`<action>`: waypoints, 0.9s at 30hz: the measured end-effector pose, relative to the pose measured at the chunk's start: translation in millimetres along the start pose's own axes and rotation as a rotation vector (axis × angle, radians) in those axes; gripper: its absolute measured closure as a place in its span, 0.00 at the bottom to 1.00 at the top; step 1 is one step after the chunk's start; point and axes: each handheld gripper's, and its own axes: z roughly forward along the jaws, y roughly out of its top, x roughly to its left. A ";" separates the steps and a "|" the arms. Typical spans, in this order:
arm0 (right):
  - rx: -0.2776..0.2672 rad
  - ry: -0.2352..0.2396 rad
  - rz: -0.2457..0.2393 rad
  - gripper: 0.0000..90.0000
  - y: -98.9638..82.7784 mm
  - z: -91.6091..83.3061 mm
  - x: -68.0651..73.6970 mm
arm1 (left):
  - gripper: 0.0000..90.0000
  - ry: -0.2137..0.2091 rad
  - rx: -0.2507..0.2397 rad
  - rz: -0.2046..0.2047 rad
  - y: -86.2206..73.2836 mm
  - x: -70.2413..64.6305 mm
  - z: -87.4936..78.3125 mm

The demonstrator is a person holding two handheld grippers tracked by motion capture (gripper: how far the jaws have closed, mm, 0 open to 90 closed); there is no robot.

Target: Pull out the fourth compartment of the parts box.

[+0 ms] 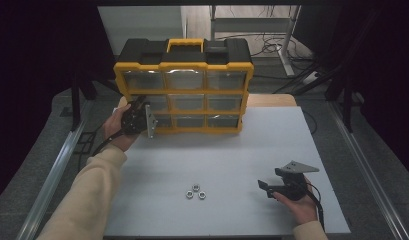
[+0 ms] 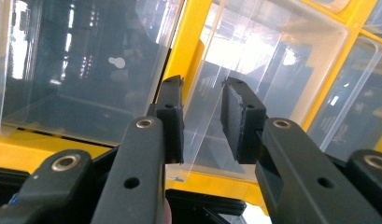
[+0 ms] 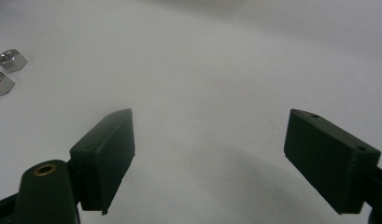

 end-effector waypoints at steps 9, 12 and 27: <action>-0.002 0.000 -0.001 0.19 -0.3 -0.4 -0.5 | 0.78 -0.005 0.000 0.006 0.1 1.0 -4.9; -0.002 -0.001 -0.002 0.19 -0.2 -0.4 -0.4 | 0.78 -0.008 -0.002 0.004 0.0 1.3 -6.2; -0.001 -0.004 -0.004 0.19 -0.1 -0.6 0.0 | 0.78 0.003 -0.021 -0.012 -3.3 -2.7 -15.4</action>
